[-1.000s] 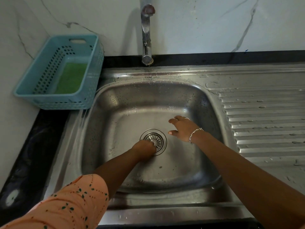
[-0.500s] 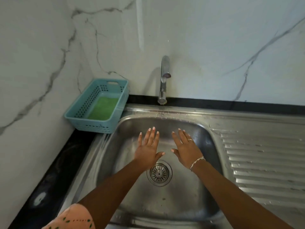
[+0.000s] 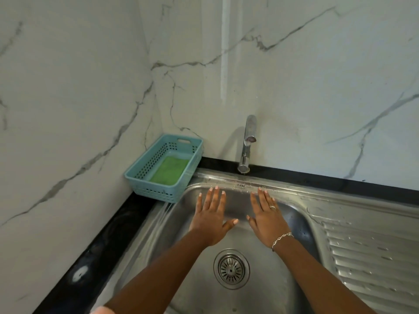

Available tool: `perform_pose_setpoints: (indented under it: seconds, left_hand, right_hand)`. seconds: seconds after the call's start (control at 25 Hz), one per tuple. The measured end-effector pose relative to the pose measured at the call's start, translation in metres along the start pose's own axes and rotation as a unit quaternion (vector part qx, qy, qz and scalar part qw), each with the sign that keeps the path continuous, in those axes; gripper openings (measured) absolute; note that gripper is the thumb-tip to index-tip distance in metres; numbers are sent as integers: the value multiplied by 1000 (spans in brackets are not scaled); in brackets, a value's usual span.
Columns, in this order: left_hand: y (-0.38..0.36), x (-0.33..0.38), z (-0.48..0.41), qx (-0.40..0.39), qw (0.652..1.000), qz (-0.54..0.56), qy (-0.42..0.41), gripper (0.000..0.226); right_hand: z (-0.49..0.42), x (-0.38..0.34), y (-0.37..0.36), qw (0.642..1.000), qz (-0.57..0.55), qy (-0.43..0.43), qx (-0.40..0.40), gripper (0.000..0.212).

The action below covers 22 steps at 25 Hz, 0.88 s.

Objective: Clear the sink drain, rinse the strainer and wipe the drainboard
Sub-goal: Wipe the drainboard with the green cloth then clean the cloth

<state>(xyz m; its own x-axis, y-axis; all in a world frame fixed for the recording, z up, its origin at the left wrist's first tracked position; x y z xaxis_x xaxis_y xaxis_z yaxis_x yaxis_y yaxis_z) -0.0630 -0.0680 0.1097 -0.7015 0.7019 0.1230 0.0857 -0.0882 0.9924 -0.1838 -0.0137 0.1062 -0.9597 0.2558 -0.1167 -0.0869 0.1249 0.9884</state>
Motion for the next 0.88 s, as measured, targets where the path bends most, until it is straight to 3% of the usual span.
perform_pose_setpoints:
  seconds: [0.2,0.48,0.68,0.8,0.88]
  left_hand:
    - [13,-15,14,4,999,6,41,81]
    - [56,-64,30,84,994,-6,75,85]
    - [101,-131,37,185,973,99,95,50]
    - [124,-175,35,253,932,232,118,29]
    - [130,-198,30,257,904,309,150,22]
  right_hand:
    - [-8,-27,6,999,-10,45,6,63]
    - [-40,-97,60,984,-77,152,56,52]
    - [-92,-143,94,976,-110,182,48,39]
    - [-132,-167,97,979,-51,196,7,30]
    - [-152,-188,88,975,1,221,-36,26]
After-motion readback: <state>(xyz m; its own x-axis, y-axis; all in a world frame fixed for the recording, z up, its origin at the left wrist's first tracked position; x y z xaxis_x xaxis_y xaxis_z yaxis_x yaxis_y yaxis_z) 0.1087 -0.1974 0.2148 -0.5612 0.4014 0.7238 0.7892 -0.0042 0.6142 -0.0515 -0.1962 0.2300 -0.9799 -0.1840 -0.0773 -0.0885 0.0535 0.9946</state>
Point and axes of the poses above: each hand's wrist, its own z-axis away from the middle knuckle, its own y-axis out of the back of the hand, x = y × z, the point moved 9 cm from there along -z, towards the middle knuckle, and after that the axes turned 2 degrees about z, right-handed, at the moved point
